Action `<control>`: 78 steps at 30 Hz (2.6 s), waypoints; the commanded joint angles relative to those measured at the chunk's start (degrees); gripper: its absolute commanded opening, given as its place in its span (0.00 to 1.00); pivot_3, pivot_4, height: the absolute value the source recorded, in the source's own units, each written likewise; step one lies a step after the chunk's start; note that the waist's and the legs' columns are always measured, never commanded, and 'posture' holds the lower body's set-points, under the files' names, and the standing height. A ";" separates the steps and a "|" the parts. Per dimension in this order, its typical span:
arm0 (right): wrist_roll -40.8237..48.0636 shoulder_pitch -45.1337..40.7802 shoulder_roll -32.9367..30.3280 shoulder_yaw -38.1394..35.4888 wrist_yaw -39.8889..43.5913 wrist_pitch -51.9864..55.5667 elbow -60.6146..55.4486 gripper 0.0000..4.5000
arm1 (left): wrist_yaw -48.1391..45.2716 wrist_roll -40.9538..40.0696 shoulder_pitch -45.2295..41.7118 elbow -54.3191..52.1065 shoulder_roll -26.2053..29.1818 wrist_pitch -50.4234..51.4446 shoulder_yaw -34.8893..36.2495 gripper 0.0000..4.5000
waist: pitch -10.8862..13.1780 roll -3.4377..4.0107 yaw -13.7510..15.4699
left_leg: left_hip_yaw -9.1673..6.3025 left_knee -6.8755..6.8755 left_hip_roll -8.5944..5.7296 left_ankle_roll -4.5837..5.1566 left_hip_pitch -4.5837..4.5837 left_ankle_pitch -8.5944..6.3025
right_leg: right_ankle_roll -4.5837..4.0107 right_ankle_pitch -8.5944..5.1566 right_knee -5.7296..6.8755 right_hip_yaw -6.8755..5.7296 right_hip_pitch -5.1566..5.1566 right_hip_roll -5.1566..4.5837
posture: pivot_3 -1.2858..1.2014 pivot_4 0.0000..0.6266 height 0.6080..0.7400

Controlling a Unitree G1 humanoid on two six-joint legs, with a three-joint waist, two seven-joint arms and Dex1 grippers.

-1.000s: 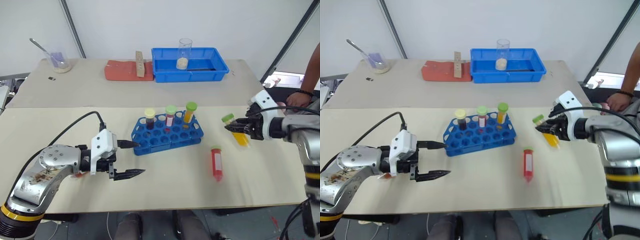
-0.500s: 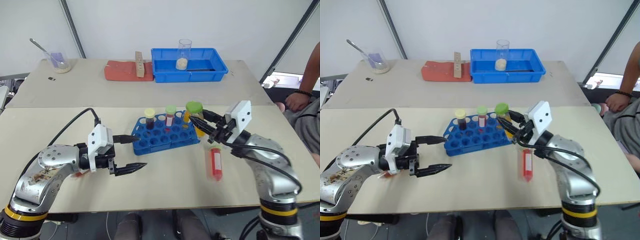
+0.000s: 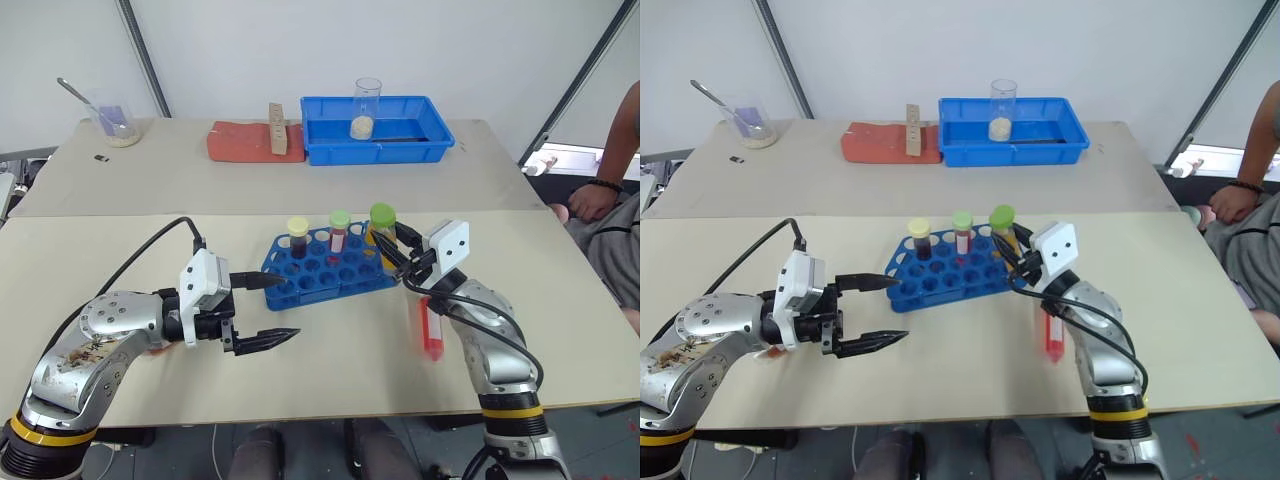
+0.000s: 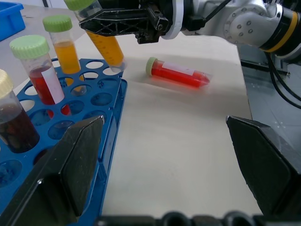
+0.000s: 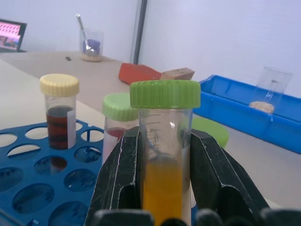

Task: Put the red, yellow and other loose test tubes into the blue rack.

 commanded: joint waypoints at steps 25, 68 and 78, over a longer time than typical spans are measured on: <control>-1.74 2.54 9.78 -0.53 -12.98 -9.56 3.97 0.22 | 8.22 -10.59 -5.93 -2.64 -1.94 8.86 2.72 1.00 | 0.00 0.00 -0.11 | -0.03 0.01 0.01 0.00 0.02 0.00 | 0.01 0.03 0.00 0.00 0.03 0.00 | 0.52 0.24 1.00; 21.81 -0.30 -18.10 -14.45 -14.27 88.97 -35.85 0.99 | 0.18 2.62 -5.14 -2.21 1.33 1.43 -6.47 1.00 | 0.00 -0.01 0.18 | -0.11 -0.07 -0.02 0.00 -0.08 0.00 | -0.44 -0.29 -0.12 -0.01 -0.03 0.00 | 0.52 0.24 1.00; 32.58 -4.70 -22.07 -10.56 -19.28 88.98 -21.90 0.99 | -0.31 3.68 -4.45 -3.33 0.59 0.81 -7.53 1.00 | 0.01 -0.02 -0.19 | -0.12 -0.08 -0.11 0.09 -0.18 -0.06 | -0.25 -0.33 -0.23 0.00 0.00 -0.07 | 0.52 0.24 1.00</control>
